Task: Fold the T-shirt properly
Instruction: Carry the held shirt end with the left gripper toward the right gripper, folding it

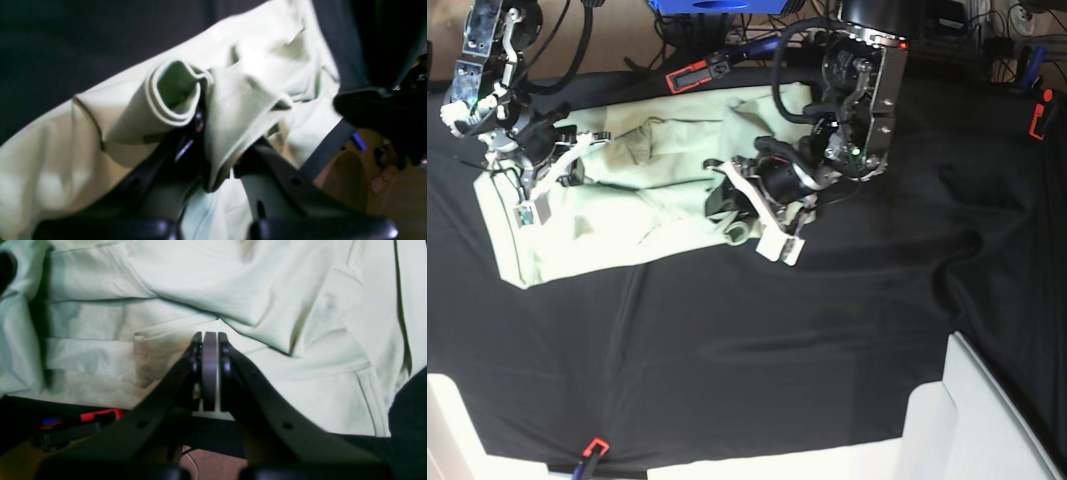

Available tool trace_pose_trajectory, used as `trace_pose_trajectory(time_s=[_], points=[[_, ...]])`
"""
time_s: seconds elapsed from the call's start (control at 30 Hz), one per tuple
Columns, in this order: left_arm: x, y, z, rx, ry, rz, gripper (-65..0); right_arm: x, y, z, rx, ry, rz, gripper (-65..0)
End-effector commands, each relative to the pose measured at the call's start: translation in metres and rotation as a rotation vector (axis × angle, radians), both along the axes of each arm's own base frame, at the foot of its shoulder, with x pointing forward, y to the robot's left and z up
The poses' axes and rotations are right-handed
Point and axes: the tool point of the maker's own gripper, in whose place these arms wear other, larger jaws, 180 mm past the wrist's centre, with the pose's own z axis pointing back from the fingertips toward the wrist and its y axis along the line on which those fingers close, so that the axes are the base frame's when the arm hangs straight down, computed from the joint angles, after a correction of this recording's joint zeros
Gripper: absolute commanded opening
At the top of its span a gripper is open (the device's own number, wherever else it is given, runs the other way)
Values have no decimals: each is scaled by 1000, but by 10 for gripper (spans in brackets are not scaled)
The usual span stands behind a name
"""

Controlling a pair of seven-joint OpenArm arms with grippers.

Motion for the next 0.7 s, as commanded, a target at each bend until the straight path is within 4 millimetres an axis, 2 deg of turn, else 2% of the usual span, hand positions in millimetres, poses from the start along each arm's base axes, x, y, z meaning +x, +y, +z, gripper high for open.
trace_pose_trajectory(time_s=[0.0, 0.23, 0.33, 0.4, 0.47, 0.53, 0.67], points=[[13, -9, 17, -43, -50, 6, -650, 7, 0, 8, 4, -39, 3, -633], [14, -23, -3, -66, 28, 6, -650, 7, -1, 8, 1, -38, 4, -633], [12, -27, -5, -71, 37, 1, -633, 7, -1, 8, 1, -39, 4, -633], [9, -34, -4, -74, 36, -22, -531, 7, -1, 8, 1, -39, 4, -633], [7, -44, 0, -75, 24, -57, -390, 7, -1, 8, 1, -39, 4, -633], [8, -50, 3, -77, 15, -75, -304, 8, -1, 8, 1, -41, 4, -633], [14, -56, 13, -92, -13, -82, -292, 8, -1, 8, 1, -41, 4, -633]])
